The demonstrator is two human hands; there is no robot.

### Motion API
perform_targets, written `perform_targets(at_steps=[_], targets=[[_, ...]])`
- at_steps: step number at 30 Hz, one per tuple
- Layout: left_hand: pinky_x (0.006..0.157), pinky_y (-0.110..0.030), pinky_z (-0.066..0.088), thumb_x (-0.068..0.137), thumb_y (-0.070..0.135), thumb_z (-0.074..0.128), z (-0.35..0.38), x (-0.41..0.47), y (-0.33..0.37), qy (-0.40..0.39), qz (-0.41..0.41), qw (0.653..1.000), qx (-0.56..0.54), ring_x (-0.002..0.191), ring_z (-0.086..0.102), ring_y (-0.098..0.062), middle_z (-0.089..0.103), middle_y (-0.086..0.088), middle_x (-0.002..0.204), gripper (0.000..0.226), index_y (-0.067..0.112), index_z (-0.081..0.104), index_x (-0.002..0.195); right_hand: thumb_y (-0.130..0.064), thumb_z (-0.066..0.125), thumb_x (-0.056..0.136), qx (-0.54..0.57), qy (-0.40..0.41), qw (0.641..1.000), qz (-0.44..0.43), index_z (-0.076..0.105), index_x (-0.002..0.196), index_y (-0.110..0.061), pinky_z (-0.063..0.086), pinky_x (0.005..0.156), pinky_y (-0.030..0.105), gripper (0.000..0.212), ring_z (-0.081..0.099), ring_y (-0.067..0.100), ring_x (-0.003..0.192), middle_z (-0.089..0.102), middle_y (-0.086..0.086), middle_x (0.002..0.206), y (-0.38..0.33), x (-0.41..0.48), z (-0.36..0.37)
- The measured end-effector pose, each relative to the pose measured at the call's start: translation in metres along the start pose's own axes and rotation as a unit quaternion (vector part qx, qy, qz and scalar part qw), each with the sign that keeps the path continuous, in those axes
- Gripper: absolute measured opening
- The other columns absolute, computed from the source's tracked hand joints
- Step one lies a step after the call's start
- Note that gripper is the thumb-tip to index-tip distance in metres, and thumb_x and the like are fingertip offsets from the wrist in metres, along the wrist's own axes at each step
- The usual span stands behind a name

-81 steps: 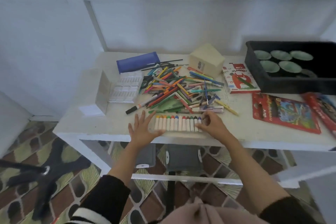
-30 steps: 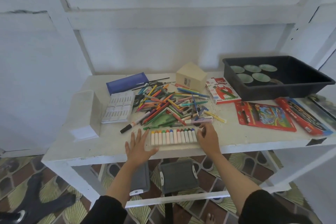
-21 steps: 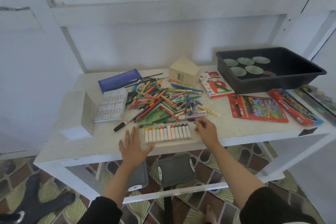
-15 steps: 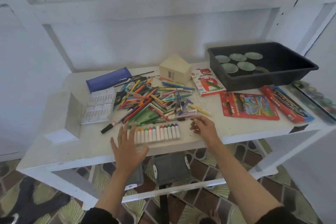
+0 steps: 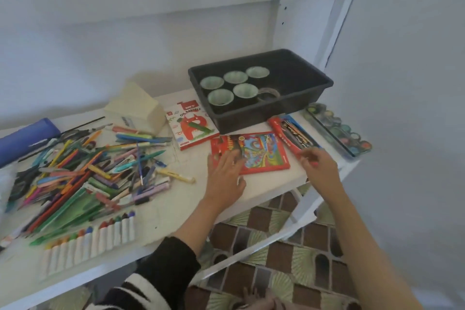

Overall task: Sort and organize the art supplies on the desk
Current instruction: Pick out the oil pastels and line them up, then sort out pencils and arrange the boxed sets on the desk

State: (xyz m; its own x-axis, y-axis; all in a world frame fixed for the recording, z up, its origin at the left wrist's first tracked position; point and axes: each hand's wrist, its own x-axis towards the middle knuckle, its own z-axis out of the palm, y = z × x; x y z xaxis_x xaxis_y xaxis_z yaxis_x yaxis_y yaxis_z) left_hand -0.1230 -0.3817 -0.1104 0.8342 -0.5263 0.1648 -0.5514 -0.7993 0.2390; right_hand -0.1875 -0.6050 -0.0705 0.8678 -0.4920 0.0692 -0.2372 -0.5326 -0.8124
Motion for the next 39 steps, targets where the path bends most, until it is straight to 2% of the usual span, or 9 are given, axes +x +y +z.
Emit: perform_targets(at_steps=[5,10,14,20,23,26,30,34,39], targets=[[0.115,-0.057,-0.004,0.089,0.046,0.018,0.03,0.025,0.021,-0.06,-0.073,0.995,0.034,0.144,0.015,-0.017,0.023,0.003,0.154,0.059,0.03,0.027,0.145,-0.018,0.069,0.081,-0.118,-0.031,0.993,-0.011,0.06,0.112,-0.016,0.031,0.091,0.026,0.032,0.04,0.026,0.12,0.046,0.011,0.122,0.033,0.03,-0.016],[0.116,-0.053,-0.008,0.087,0.049,0.013,0.031,0.024,0.02,-0.067,-0.092,0.993,0.017,0.146,0.009,-0.014,0.018,0.006,0.156,0.064,0.032,0.023,0.147,-0.055,0.061,0.08,-0.27,-0.095,0.958,0.008,0.029,0.142,-0.025,0.02,0.109,0.052,0.075,0.008,0.031,0.142,0.019,0.01,0.153,0.041,0.049,-0.005],[0.116,-0.051,-0.01,0.087,0.048,0.011,0.029,0.024,0.023,-0.072,-0.095,0.993,0.021,0.146,0.005,-0.013,0.015,0.007,0.157,0.064,0.032,0.02,0.148,-0.055,0.056,0.083,-0.318,-0.107,0.942,0.019,0.016,0.145,-0.025,0.027,0.105,0.056,0.08,0.021,0.035,0.136,0.018,0.015,0.151,0.041,0.051,0.009],[0.114,-0.047,-0.015,0.089,0.044,0.021,0.03,0.021,0.023,-0.027,-0.08,0.996,0.01,0.145,0.015,-0.016,0.025,0.003,0.154,0.06,0.027,0.029,0.146,-0.039,0.071,0.073,-0.157,-0.063,0.985,0.026,0.029,0.135,-0.027,0.04,0.094,0.043,0.076,0.035,0.027,0.121,0.037,0.011,0.128,0.035,0.049,-0.008],[0.114,-0.052,0.005,0.085,0.03,0.042,0.031,0.017,0.023,0.069,-0.03,0.997,-0.027,0.131,0.045,-0.024,0.052,-0.004,0.135,0.045,0.021,0.049,0.128,-0.042,0.073,0.066,-0.028,-0.047,0.998,0.037,0.032,0.13,-0.035,0.046,0.095,0.049,0.076,0.041,0.028,0.121,0.039,0.009,0.127,0.037,0.045,-0.031],[0.108,-0.058,0.032,0.079,0.016,0.056,0.036,0.016,0.03,0.14,0.019,0.986,-0.084,0.117,0.056,-0.025,0.061,-0.005,0.119,0.033,0.019,0.059,0.113,-0.048,0.074,0.064,0.062,-0.009,0.998,0.015,0.033,0.124,-0.04,0.054,0.085,0.048,0.073,0.05,0.026,0.117,0.042,0.006,0.126,0.032,0.034,-0.047],[0.096,-0.044,0.048,0.092,0.013,0.054,0.008,0.03,0.066,0.113,-0.014,0.935,-0.336,0.112,0.054,-0.014,0.059,0.0,0.121,0.028,0.015,0.062,0.119,-0.043,0.073,0.069,0.08,0.065,0.993,-0.059,0.033,0.128,-0.037,0.05,0.084,0.026,0.072,0.039,0.017,0.124,0.036,0.0,0.13,0.014,0.014,-0.047],[0.086,-0.029,0.055,0.1,0.041,0.037,-0.054,0.033,0.094,0.016,-0.073,0.795,-0.602,0.108,0.062,-0.012,0.058,0.006,0.125,0.031,0.035,0.046,0.13,-0.033,0.075,0.072,0.04,0.075,0.987,-0.132,0.033,0.132,-0.03,0.031,0.079,0.007,0.073,0.032,0.007,0.116,0.035,-0.003,0.128,-0.015,-0.013,-0.021],[0.081,-0.031,0.057,0.099,0.028,0.047,-0.09,0.004,0.066,0.043,-0.167,0.742,-0.647,0.106,0.063,-0.014,0.061,0.002,0.12,0.028,0.03,0.044,0.127,-0.032,0.083,0.066,0.014,-0.009,0.985,-0.173,0.026,0.137,-0.03,0.03,0.083,0.005,0.091,0.029,0.004,0.116,0.031,-0.005,0.132,-0.05,-0.048,0.034]])
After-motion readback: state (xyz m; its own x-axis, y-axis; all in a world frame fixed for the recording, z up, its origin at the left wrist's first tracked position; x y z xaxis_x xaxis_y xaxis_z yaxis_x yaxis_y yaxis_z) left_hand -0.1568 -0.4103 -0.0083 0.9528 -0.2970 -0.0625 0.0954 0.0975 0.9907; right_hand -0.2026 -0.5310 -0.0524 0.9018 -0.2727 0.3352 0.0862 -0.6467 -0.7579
